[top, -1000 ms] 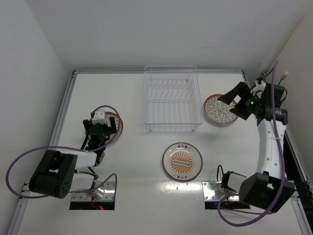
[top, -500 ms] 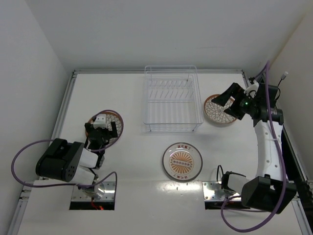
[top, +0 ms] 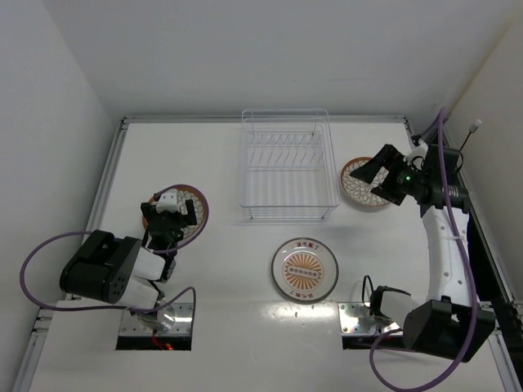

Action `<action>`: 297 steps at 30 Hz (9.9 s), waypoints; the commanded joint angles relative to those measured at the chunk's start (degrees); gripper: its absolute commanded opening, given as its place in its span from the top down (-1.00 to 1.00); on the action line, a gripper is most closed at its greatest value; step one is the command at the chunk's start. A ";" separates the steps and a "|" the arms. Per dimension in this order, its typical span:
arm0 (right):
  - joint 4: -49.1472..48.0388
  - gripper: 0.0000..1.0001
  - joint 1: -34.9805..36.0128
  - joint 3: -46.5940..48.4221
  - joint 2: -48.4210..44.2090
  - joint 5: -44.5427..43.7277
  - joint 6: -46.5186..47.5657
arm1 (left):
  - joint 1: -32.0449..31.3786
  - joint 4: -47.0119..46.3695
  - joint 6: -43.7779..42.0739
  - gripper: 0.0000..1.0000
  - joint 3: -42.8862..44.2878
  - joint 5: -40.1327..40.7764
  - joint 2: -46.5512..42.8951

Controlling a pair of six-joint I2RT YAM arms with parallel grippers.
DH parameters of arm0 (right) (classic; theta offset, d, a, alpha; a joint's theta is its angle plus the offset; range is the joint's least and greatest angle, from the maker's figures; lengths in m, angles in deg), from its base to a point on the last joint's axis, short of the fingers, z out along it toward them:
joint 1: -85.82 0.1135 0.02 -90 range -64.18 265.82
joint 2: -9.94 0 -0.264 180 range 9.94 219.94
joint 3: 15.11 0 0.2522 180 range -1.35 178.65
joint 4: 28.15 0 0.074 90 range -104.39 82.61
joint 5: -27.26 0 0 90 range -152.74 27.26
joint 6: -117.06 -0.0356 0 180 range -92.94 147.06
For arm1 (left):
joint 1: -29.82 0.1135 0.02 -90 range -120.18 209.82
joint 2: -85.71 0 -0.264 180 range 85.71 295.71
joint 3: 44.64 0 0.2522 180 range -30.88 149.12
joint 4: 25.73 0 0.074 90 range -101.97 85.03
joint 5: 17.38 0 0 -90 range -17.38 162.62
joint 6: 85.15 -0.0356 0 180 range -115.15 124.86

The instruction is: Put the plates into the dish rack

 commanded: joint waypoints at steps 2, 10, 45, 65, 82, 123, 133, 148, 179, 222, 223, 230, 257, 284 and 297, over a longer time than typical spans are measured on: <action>-1.16 -0.98 0.70 -0.61 -1.78 -0.33 1.32 | -0.38 -7.77 -0.01 -1.00 0.74 -0.26 0.34; -1.06 -0.98 1.93 -3.16 -3.72 -0.16 0.80 | -0.38 -7.77 -0.01 -1.00 0.74 -0.26 0.34; -2.29 -0.98 4.13 -6.06 -4.42 2.47 0.36 | -0.38 -7.77 -0.01 -1.00 0.74 -0.26 0.34; -2.64 -0.98 4.66 -8.87 -5.47 3.53 0.28 | -0.38 -7.77 -0.01 -1.00 0.74 -0.26 0.34; -2.37 -0.98 4.66 -10.63 -6.00 3.62 0.63 | -0.38 -7.77 -0.01 -1.00 0.74 -0.26 0.34; -1.06 -0.98 4.13 -10.46 -5.65 0.98 2.47 | -0.38 -7.77 -0.01 -1.00 0.74 -0.26 0.34; -2.73 -0.98 3.61 -9.33 -2.67 -2.87 4.65 | -0.38 -7.77 -0.01 -1.00 0.74 -0.26 0.34; -14.92 -0.98 -10.88 -4.47 16.64 -8.72 -6.22 | -0.38 -7.77 -0.01 -1.00 0.74 -0.26 0.34; -19.61 -0.69 -18.11 0.08 42.68 -4.29 -10.62 | 4.72 -5.58 0.78 -1.00 1.44 -11.95 -0.45; -7.39 1.00 20.54 34.70 23.69 -59.46 1.32 | 3.05 -5.58 0.25 -1.00 1.44 -7.38 -0.45; -6.69 1.00 21.87 38.20 25.53 -60.88 2.63 | 3.05 -5.58 0.25 -1.00 1.44 -7.38 -0.45; 1.74 1.00 28.91 59.13 45.75 -73.01 7.92 | 3.05 -5.58 0.25 -1.00 1.44 -7.38 -0.45; -0.72 1.00 37.08 62.41 61.14 -82.87 13.63 | 3.05 -5.58 0.25 -1.00 1.44 -7.38 -0.45; 0.34 1.00 42.45 44.13 59.39 -65.13 5.29 | -0.38 26.16 0.34 -1.00 19.90 -10.91 -16.70; 0.70 0.89 42.45 41.31 61.14 -58.87 3.61 | -1.52 26.77 4.91 -1.00 19.28 -7.30 -24.62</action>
